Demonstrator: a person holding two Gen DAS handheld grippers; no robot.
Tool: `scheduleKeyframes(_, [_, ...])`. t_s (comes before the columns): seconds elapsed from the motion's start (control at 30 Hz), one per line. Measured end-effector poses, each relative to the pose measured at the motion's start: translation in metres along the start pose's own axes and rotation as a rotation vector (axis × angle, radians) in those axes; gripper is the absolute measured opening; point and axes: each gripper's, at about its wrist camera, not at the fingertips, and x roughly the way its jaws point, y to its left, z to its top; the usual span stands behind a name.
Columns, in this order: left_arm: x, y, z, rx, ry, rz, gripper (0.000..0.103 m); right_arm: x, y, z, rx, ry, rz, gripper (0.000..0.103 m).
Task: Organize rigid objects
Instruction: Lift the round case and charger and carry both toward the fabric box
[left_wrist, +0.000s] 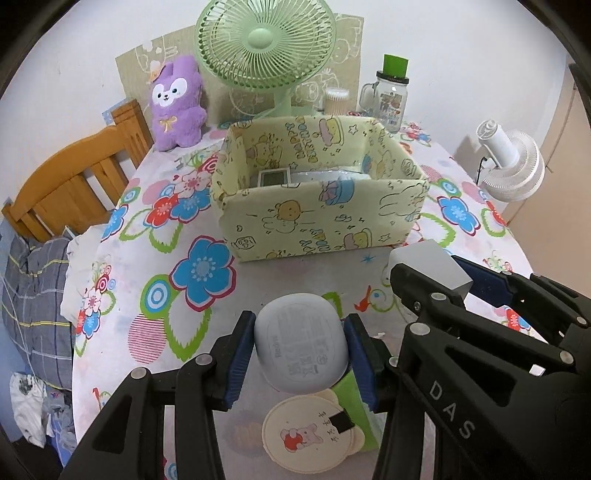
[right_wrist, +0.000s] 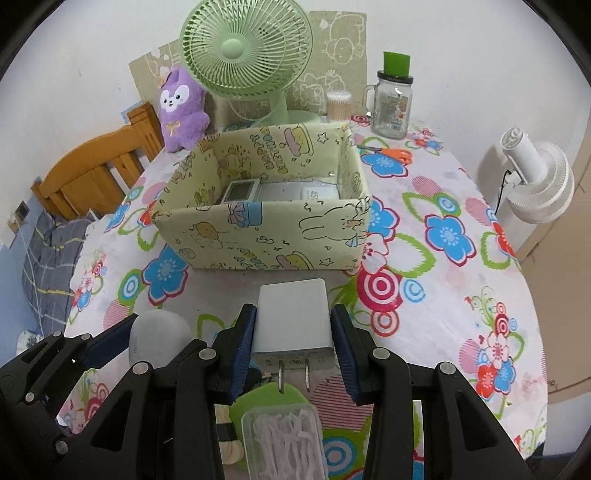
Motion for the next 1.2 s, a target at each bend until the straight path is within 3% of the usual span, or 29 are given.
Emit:
scheduleKeyframes(0.33, [-0.025,-0.009,0.004,0.003,-0.009,0.002,0.051,-0.034,-0.005,0.003,-0.006,-0.019,-0.041,0.044])
scheduleKeyframes(0.77, [-0.055,-0.015,0.022,0.025,-0.079,0.016,0.051,-0.069,-0.004,0.022,-0.026,-0.093,-0.082,0.044])
scheduleKeyframes(1.2, [-0.072,-0.013,0.037,0.016,-0.118,0.034,0.051,-0.085,0.000,0.038,-0.047,-0.131,-0.086,0.044])
